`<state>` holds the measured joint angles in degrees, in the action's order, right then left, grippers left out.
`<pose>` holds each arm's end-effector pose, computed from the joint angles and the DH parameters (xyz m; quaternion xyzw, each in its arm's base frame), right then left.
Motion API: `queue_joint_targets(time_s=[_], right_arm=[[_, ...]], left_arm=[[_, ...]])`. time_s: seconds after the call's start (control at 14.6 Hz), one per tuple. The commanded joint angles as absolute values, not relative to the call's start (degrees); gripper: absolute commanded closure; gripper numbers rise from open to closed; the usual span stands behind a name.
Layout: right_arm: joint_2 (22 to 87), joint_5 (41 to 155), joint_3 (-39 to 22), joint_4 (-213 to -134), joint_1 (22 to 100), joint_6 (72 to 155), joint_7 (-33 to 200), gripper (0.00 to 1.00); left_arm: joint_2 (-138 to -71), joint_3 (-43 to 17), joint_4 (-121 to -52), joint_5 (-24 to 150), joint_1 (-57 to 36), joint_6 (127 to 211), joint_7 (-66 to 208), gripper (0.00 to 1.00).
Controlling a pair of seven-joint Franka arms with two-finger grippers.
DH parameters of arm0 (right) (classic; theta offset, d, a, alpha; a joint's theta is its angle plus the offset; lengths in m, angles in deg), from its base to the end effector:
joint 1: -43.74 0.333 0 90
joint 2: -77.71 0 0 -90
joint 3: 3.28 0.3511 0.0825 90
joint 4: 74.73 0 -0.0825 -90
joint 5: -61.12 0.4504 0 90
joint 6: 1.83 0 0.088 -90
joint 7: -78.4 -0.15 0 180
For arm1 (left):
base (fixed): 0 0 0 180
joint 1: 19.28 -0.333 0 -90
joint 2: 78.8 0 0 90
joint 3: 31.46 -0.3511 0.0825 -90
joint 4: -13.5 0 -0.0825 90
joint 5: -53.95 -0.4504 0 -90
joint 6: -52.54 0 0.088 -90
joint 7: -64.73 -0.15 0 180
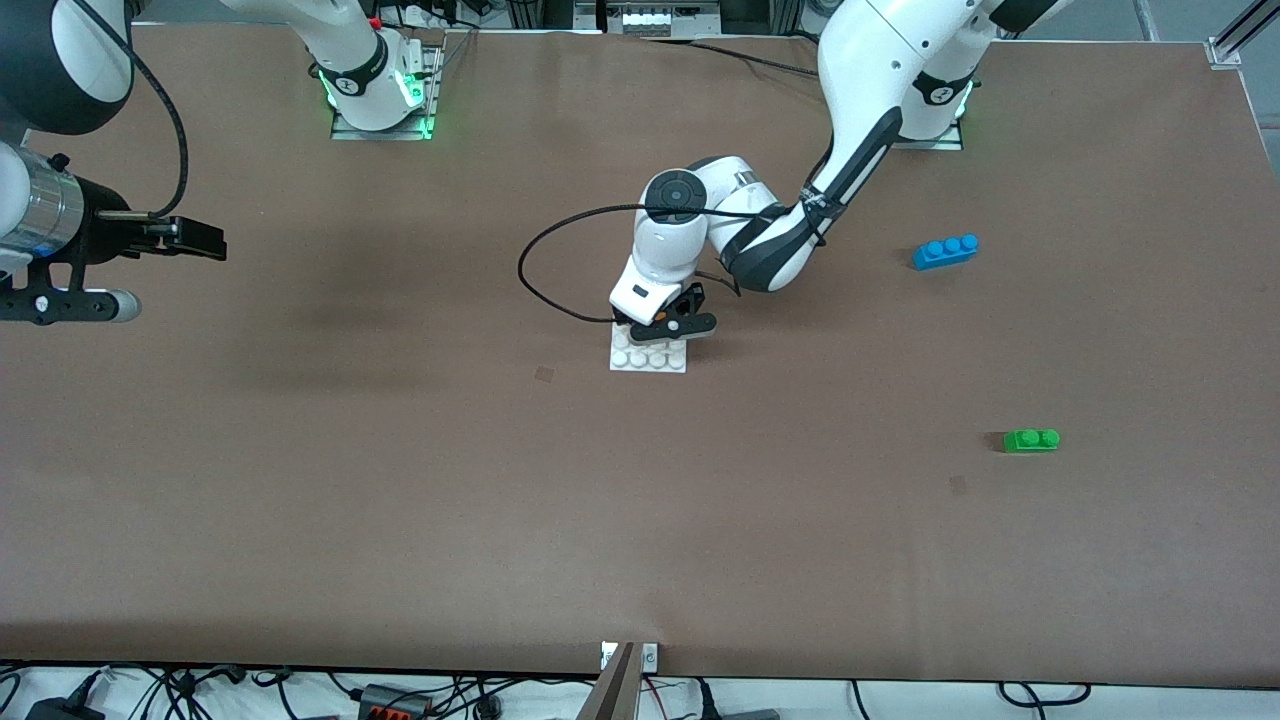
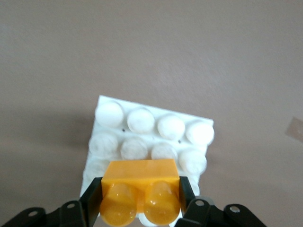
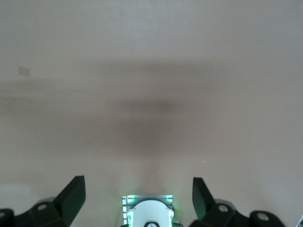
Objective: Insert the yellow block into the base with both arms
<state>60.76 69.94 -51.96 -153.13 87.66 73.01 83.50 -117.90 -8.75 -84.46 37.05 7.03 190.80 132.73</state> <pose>0.6502 0.0395 0.5679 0.9909 0.0098 -0.1321 0.0233 0.5159 -0.5482 0.1648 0.9934 0.1040 0.0063 0.0470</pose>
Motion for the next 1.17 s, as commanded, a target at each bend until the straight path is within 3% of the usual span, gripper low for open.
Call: queue_joint_targets(time_s=[0.0,0.14,0.48,0.75,0.89,1.1], right_arm=[[61.4,70.7,-52.1,-151.6,86.8,72.3,85.1,0.00],[63.4,70.6,-49.2,-152.3,84.5,73.7,85.2,0.00],[69.4,64.4,-30.7,-158.1,69.8,80.3,85.3,0.00],[73.9,63.9,-14.1,-166.0,49.9,89.2,91.0,0.00],[76.6,63.9,-7.0,-168.6,42.1,89.7,92.2,0.00],[78.9,63.0,-6.5,-169.9,40.8,87.4,92.5,0.00]], left_arm=[[-118.8,-8.0,-85.1,35.6,6.8,190.9,131.8,0.65],[-119.1,-7.9,-85.2,35.5,6.9,190.9,131.3,0.64],[-119.4,-8.0,-85.4,35.4,6.8,191.0,129.4,0.64],[-120.5,-8.0,-85.0,32.5,6.5,191.1,129.4,0.64],[-120.6,-8.1,-85.0,31.9,6.3,191.1,129.4,0.64],[-120.9,-8.3,-85.0,31.9,6.1,191.1,129.3,0.64]])
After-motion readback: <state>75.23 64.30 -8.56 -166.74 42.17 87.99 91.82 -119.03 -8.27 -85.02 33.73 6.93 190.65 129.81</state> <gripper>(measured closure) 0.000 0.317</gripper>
